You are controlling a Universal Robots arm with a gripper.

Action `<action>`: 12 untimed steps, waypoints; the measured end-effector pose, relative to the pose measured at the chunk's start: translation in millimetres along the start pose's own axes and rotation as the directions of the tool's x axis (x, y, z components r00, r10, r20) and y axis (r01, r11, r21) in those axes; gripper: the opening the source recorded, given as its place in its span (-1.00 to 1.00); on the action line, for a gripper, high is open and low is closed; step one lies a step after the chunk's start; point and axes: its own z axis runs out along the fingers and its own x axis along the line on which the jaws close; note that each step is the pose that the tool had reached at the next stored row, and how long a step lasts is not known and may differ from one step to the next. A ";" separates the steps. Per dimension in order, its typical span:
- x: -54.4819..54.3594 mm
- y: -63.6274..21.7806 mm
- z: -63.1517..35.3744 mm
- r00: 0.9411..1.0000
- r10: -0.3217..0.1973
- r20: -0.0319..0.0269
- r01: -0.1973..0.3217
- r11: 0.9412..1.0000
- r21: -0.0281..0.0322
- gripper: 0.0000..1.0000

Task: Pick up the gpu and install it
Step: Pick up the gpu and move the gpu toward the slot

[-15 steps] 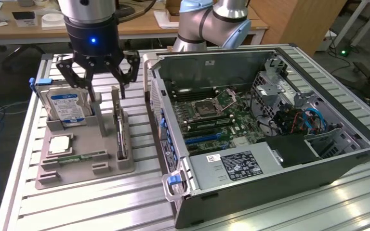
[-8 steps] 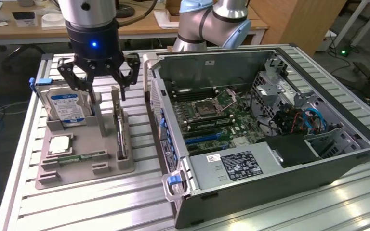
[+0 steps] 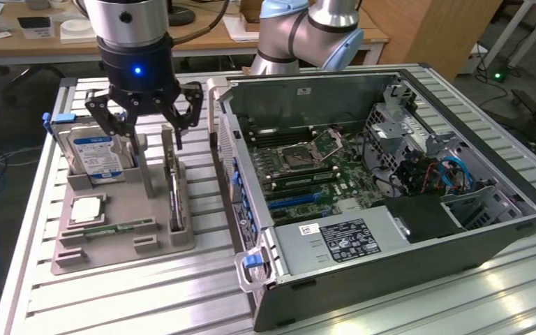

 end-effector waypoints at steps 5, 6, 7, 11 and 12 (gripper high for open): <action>-0.1 0.0 4.2 1.000 -0.001 0.000 0.001 1.000 0.000 0.29; -0.4 -0.1 4.7 1.000 -0.001 0.000 0.001 1.000 0.000 0.29; -1.0 -0.4 5.5 1.000 -0.002 0.000 0.002 1.000 0.000 0.29; -3.3 -0.9 10.7 1.000 -0.025 -0.003 0.025 1.000 0.000 0.29; -3.4 -1.5 11.1 1.000 -0.028 -0.003 0.028 1.000 0.000 0.29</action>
